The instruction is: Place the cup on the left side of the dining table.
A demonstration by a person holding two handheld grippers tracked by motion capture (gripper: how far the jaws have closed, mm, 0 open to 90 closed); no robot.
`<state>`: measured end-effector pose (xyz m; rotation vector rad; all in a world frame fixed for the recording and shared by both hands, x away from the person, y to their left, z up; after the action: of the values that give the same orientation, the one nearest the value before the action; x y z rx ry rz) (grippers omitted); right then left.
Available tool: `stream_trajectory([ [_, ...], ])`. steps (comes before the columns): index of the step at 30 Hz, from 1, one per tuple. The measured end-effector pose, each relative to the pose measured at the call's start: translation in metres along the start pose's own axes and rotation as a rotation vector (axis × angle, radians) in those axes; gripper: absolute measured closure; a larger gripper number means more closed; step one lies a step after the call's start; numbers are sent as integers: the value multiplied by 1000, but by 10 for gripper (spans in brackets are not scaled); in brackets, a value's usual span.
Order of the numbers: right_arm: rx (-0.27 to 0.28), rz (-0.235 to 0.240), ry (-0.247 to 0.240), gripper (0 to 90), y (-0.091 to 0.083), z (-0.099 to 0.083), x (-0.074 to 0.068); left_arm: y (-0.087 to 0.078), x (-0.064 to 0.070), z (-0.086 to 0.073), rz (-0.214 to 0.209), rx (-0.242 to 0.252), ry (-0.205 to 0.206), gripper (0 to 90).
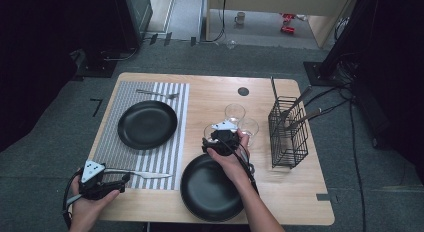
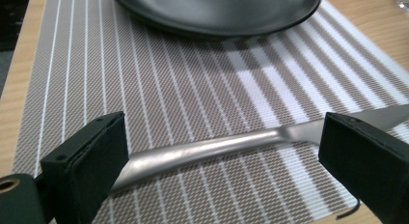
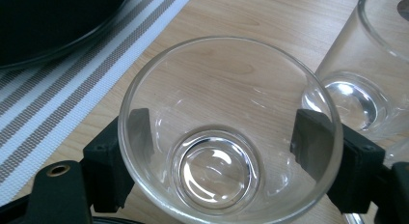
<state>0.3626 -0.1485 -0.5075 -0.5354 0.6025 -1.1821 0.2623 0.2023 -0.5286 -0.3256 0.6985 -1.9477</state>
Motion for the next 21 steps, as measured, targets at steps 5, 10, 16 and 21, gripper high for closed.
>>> stream_trajectory([
  [5, 17, 34, 10, 192, -12, 6, 1, 4, 9, 11, -31, 2, 28, 36],
  [10, 27, 59, 7, 192, -25, 11, 0, 8, 20, 23, -59, 9, 60, 35],
  [16, 39, 77, 2, 192, -36, 17, -2, 16, 32, 43, -87, 28, 81, 35],
  [21, 39, 91, -9, 192, -42, 19, -4, 22, 42, 56, -106, 38, 98, 36],
])
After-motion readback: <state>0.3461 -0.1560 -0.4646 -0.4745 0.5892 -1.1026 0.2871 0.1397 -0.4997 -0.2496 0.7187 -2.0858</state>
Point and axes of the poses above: each handheld gripper's, and its own axes: y roughly forward along the jaws, z roughly out of its top, x roughly to its right, the point moved 5 cm from there along y, roughly forward along the jaws, and after that the axes turned 10 degrees about y, right-handed, at the moved point
